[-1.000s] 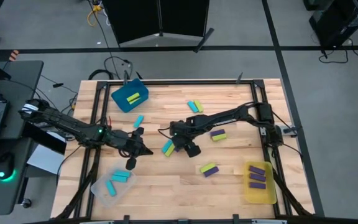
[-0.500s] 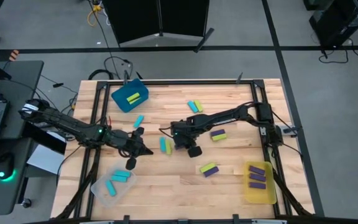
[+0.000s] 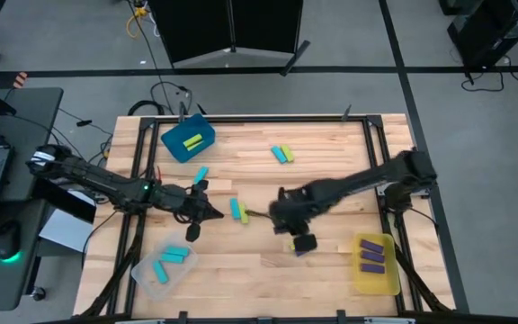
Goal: Sort blocks
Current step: Put the violet block into the yellow bin
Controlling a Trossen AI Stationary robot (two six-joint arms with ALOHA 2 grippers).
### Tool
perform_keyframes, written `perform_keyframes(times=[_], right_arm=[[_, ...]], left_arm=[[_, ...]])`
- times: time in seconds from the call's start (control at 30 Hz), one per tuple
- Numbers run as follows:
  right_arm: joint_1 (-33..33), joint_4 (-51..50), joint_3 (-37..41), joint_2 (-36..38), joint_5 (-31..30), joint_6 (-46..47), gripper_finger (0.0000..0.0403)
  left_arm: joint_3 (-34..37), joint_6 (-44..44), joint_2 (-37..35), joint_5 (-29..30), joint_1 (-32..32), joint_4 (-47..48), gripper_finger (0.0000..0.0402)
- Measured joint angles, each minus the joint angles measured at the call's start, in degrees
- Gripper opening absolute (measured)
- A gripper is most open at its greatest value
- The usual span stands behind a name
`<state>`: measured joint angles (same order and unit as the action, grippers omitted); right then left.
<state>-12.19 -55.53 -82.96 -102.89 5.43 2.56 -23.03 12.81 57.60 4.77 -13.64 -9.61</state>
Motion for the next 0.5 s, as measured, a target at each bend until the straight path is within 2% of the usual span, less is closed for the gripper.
perform_keyframes(times=[0.3,0.5], right_arm=[[-15.9,-4.3,9.9,11.2,-5.0,30.2,0.0111],[-26.1,-4.0,16.9,15.9,-5.4,49.3,0.0111]], left_arm=[[0.0,-0.7,0.0,-1.6,4.3,-1.7,0.0002],[0.0,-1.9,0.0,-7.1,8.6,-5.5,0.0002]])
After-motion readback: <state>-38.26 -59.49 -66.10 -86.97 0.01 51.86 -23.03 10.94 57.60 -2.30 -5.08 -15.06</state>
